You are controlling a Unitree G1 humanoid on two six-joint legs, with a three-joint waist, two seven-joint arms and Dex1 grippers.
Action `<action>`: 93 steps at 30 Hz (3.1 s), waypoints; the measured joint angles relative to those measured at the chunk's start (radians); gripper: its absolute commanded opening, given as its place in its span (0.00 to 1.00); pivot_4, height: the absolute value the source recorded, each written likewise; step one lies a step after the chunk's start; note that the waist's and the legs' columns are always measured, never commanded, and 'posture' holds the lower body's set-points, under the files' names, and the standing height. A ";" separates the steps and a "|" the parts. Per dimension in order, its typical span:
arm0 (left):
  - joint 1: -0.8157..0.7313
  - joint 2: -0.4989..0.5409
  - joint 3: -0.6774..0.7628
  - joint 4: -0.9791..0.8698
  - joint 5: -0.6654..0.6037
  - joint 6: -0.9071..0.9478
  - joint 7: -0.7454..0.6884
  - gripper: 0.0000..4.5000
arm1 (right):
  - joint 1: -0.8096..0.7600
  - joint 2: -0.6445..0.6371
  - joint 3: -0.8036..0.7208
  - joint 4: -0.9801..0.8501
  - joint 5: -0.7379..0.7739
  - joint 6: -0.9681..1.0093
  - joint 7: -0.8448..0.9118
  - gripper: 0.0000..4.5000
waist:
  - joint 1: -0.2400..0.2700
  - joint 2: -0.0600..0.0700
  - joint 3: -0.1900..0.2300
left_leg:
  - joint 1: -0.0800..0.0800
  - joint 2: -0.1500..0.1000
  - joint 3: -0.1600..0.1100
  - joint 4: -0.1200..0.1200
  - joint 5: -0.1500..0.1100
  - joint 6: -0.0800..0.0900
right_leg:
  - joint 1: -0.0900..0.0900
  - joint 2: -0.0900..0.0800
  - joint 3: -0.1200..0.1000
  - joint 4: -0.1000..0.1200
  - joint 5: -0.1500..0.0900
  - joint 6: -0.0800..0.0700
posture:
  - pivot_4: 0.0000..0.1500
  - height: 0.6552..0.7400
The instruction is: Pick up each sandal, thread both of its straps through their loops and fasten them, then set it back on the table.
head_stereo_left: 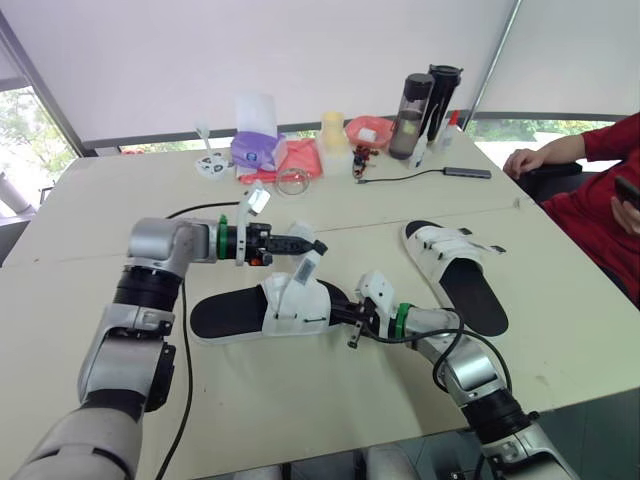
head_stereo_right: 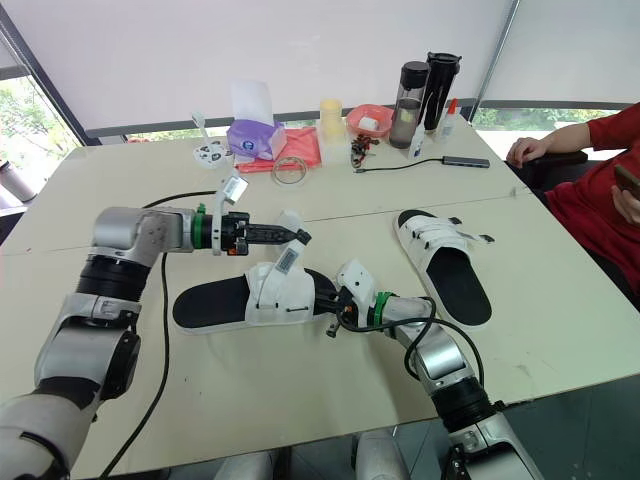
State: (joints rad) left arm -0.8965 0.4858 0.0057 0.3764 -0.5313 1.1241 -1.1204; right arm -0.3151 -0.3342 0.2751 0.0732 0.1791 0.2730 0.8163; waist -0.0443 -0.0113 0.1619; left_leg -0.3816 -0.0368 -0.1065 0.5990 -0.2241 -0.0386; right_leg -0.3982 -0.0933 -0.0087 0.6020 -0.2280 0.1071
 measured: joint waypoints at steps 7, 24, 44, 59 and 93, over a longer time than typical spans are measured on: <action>0.138 -0.060 0.240 -0.198 -0.120 0.069 0.217 0.01 | -0.001 0.000 0.001 0.003 -0.001 -0.001 -0.005 0.00 | 0.002 -0.001 0.000 | 0.003 0.001 -0.001 0.000 0.000 0.000 | 0.003 0.000 0.000 0.000 0.000 0.000 | 1.00 1.00; 0.218 -0.145 0.407 -0.248 -0.244 0.063 0.516 0.01 | -0.009 0.000 0.009 0.015 -0.009 -0.015 0.001 0.00 | 0.003 -0.003 0.002 | 0.006 0.000 0.000 0.000 0.000 -0.001 | 0.006 0.000 0.000 -0.001 0.000 0.000 | 1.00 1.00; 0.235 -0.153 0.292 0.025 -0.151 -0.109 0.510 0.01 | -0.007 0.000 0.010 0.015 -0.010 -0.017 -0.005 0.00 | 0.002 -0.004 0.001 | 0.006 0.000 0.000 -0.001 0.000 -0.001 | 0.006 0.000 0.000 -0.002 0.000 -0.001 | 1.00 1.00; 0.233 -0.147 0.275 0.139 -0.118 -0.126 0.473 0.22 | -0.004 0.000 0.011 0.013 -0.010 -0.017 -0.013 0.00 | 0.003 -0.004 0.000 | 0.007 0.000 0.000 -0.001 -0.002 -0.003 | 0.007 -0.001 0.000 -0.003 0.000 -0.001 | 1.00 1.00; 0.003 -0.113 0.480 0.191 -0.253 -0.003 0.638 0.99 | -0.008 0.002 0.026 0.020 -0.017 -0.031 0.002 0.00 | -0.002 -0.009 -0.006 | 0.008 0.000 -0.002 -0.006 -0.003 -0.005 | 0.003 -0.001 -0.001 -0.004 0.001 0.001 | 1.00 1.00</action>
State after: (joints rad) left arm -0.8933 0.3730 0.4860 0.5675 -0.7839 1.1211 -0.4827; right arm -0.3233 -0.3322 0.3010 0.0934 0.1624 0.2424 0.8183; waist -0.0467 -0.0205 0.1557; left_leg -0.3739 -0.0371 -0.1083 0.5930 -0.2267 -0.0434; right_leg -0.3953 -0.0944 -0.0094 0.5985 -0.2274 0.1084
